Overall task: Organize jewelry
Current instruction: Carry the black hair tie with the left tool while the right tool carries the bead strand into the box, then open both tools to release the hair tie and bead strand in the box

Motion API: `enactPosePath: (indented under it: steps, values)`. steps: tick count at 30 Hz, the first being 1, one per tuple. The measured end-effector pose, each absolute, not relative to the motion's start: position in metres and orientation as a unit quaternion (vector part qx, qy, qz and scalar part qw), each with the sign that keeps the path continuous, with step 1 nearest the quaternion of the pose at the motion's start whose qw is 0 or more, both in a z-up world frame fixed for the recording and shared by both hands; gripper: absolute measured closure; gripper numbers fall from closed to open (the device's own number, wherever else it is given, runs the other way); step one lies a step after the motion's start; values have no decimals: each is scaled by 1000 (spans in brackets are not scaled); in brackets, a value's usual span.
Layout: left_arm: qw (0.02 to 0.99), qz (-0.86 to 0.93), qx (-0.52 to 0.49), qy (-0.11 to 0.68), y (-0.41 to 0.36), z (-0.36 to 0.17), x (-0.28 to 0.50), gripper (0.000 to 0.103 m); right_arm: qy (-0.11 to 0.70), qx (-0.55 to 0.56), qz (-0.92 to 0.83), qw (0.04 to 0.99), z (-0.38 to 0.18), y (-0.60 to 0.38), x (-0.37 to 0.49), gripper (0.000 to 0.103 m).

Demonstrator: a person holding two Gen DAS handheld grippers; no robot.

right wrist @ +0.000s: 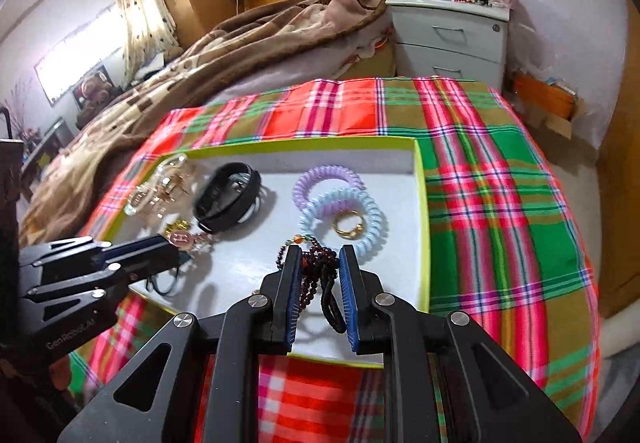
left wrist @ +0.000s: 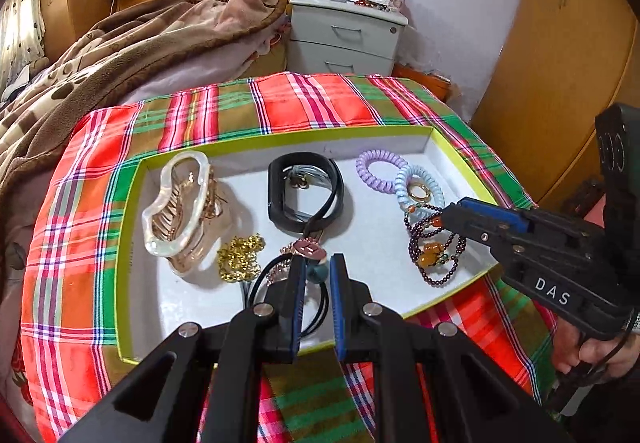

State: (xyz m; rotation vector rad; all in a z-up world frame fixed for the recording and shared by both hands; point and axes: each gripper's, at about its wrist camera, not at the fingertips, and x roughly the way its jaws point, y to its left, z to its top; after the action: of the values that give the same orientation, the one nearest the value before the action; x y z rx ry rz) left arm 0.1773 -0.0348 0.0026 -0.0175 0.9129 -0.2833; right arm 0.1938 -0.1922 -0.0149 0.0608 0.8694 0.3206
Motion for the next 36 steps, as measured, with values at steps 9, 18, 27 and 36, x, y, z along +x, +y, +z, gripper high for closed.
enactPosePath:
  steps: [9,18,27,36]
  values:
    - [885,-131,-13,446,-38,-1,176,89,417,0,126,900,-13,-197,193,83]
    - [892,-112,-11,437,-37,7,166,73,394,0,118,911,-1,-197,180,79]
    - [911,-53,-14,410,-30,20,141,65,364,0,100,926,14,-189,149,65]
    - [921,5,-8,389,-23,25,115,65,347,-5,99,933,19,-175,124,65]
